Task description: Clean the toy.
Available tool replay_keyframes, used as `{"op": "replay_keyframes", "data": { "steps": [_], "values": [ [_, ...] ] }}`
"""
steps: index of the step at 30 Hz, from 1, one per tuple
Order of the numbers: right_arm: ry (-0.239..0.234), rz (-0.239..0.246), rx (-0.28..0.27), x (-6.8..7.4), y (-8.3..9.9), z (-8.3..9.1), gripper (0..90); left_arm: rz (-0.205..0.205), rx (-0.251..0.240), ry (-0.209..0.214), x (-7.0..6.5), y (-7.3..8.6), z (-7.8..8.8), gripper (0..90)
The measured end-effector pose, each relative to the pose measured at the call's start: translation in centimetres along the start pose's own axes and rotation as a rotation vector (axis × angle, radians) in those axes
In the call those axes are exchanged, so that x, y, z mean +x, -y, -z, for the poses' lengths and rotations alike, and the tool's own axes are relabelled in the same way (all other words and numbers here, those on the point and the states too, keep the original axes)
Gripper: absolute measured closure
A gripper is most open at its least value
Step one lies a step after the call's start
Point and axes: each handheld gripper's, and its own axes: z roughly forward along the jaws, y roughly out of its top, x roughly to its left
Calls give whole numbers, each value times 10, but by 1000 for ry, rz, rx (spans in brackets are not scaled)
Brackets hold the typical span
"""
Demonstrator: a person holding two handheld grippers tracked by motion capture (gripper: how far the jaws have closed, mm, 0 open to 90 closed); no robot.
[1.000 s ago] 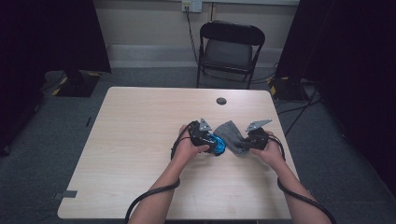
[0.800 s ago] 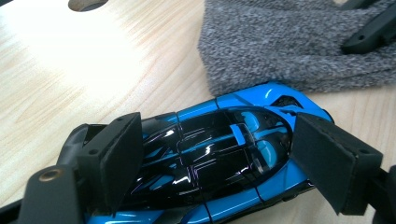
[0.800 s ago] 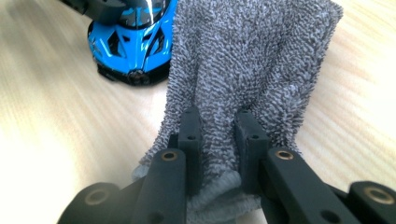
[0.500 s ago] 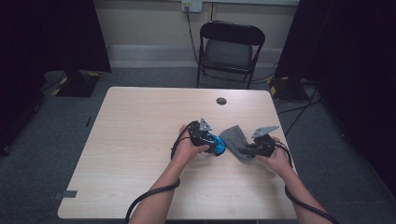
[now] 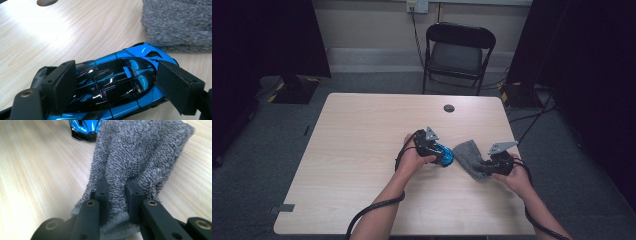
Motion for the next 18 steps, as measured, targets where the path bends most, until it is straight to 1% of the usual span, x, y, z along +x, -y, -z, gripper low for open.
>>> {"op": "replay_keyframes", "data": {
  "steps": [3, 4, 6, 9, 10, 12, 14, 18],
  "values": [
    [-1, -7, 4, -1, 2, 6, 758, 2, 4, 1, 0, -1, 0, 168],
    [5, -10, 5, -1, 3, 8, 758, 2, 3, 1, 0, -1, 0, 168],
    [-5, -23, -12, -2, 3, 14, 758, 2, 3, 0, 0, -1, 0, 168],
    [8, -31, -36, -4, 1, 22, 757, -2, -10, -2, -1, 1, 0, 168],
    [21, -40, -56, -7, -2, 24, 757, -2, -13, -2, -1, 2, 0, 168],
    [36, -47, -71, -9, -6, 25, 758, -2, -16, -2, -1, 2, 0, 168],
    [42, -68, -110, -13, -15, 24, 758, -1, -10, -1, -1, 1, 0, 168],
    [86, -52, -133, -21, -33, 15, 758, -3, -21, -2, -1, 3, 0, 168]
  ]
}}
